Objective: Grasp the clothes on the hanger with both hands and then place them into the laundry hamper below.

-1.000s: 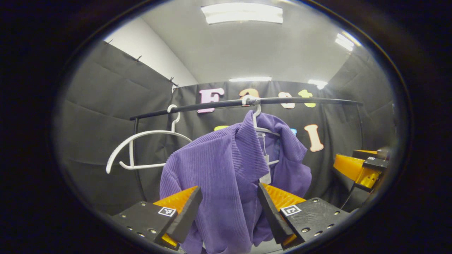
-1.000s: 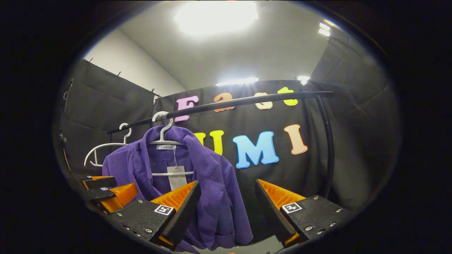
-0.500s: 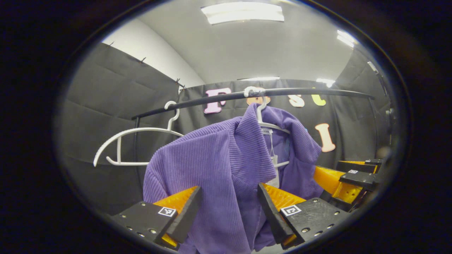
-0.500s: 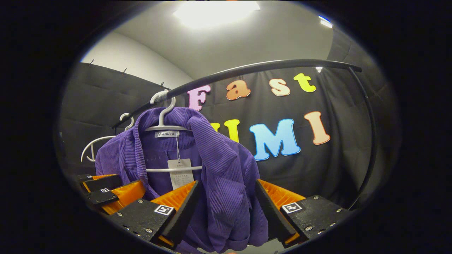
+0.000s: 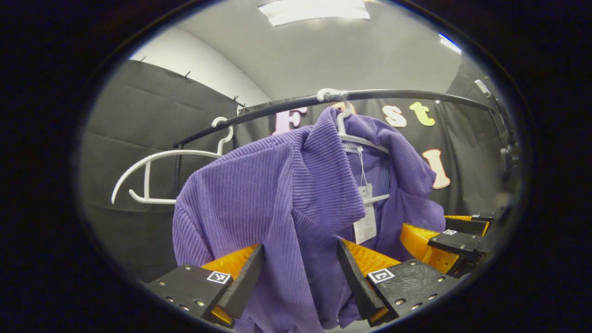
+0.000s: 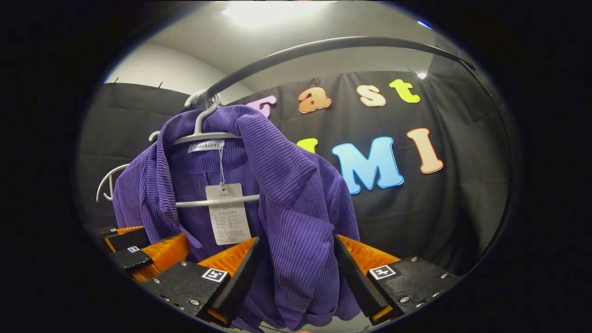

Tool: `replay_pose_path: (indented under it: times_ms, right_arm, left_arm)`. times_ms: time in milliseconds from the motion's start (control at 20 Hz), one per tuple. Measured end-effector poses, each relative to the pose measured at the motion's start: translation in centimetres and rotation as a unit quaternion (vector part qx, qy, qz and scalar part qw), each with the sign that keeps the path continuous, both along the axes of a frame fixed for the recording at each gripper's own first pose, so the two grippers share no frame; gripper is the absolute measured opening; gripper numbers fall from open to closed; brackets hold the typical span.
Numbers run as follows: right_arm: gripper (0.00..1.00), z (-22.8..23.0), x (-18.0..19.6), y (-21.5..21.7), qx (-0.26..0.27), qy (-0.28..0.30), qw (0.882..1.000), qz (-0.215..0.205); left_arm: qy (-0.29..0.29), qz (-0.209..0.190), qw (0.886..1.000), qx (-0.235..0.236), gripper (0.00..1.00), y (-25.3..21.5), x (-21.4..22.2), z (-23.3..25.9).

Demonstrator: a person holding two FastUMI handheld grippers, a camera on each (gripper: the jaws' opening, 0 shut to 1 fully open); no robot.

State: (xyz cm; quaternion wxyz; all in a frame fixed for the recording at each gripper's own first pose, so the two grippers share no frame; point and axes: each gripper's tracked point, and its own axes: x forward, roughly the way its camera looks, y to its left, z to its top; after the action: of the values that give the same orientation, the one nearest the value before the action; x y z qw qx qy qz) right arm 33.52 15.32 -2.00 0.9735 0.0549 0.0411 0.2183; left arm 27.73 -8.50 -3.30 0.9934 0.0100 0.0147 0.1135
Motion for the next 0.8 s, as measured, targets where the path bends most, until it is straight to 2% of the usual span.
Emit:
replay_pose_path:
  times_ms: [150, 200, 250, 300, 350, 400, 450, 500, 550, 600, 700, 750, 800]
  right_arm:
    - [0.95, -0.7, 1.1, 0.8, 0.014, 0.016, 1.0, 0.005]
    - [0.95, -0.8, 1.8, 1.1, 0.015, 0.021, 1.0, 0.004]
    - [0.95, -0.9, 2.3, 1.5, 0.016, 0.025, 1.0, 0.008]
    - [0.87, -0.9, 2.6, 1.9, 0.017, 0.03, 0.999, 0.009]
    - [0.79, -0.8, 2.8, 2.2, 0.017, 0.032, 0.999, 0.008]
    - [0.59, -0.7, 2.9, 2.4, 0.016, 0.033, 0.999, 0.011]
    - [0.51, -0.8, 3.0, 2.6, 0.015, 0.035, 0.999, 0.014]
    - [0.29, -0.6, 3.3, 2.6, 0.015, 0.033, 0.999, 0.014]
    - [0.2, -0.6, 3.5, 2.5, 0.012, 0.028, 0.999, 0.01]
    - [0.08, -0.4, 3.7, 2.3, 0.008, 0.021, 1.0, 0.009]
    - [0.04, -0.2, 3.1, 2.3, 0.003, 0.014, 1.0, 0.011]
    - [0.04, 0.0, 3.0, 1.8, 0.002, 0.006, 1.0, 0.004]
    - [0.05, 0.5, 3.1, 1.2, -0.002, -0.008, 1.0, -0.007]
  left_arm:
    - [0.004, 0.006, 1.0, 0.011, 0.91, 0.1, 1.1, -0.5]
    - [0.004, 0.01, 1.0, 0.013, 0.85, 0.2, 1.5, -0.5]
    - [0.005, 0.009, 1.0, 0.013, 0.91, 0.3, 1.9, -0.6]
    - [0.004, 0.014, 1.0, 0.015, 0.96, 0.6, 2.1, -0.6]
    - [0.005, 0.018, 1.0, 0.014, 0.86, 1.0, 2.0, -0.7]
    - [0.009, 0.018, 1.0, 0.01, 0.76, 1.2, 1.9, -0.8]
    - [0.012, 0.024, 1.0, 0.008, 0.66, 1.6, 2.0, -1.1]
    - [0.014, 0.026, 1.0, 0.003, 0.55, 1.9, 1.9, -1.2]
    - [0.015, 0.017, 1.0, -0.003, 0.39, 2.0, 2.2, -1.4]
    - [0.015, 0.01, 1.0, -0.003, 0.38, 2.1, 2.3, -1.3]
    - [0.017, 0.017, 1.0, 0.004, 0.19, 2.9, 1.8, -1.1]
    - [0.017, 0.016, 1.0, 0.007, 0.06, 2.9, 1.6, -1.0]
    - [0.017, 0.013, 1.0, 0.009, 0.06, 2.8, 1.7, -0.9]
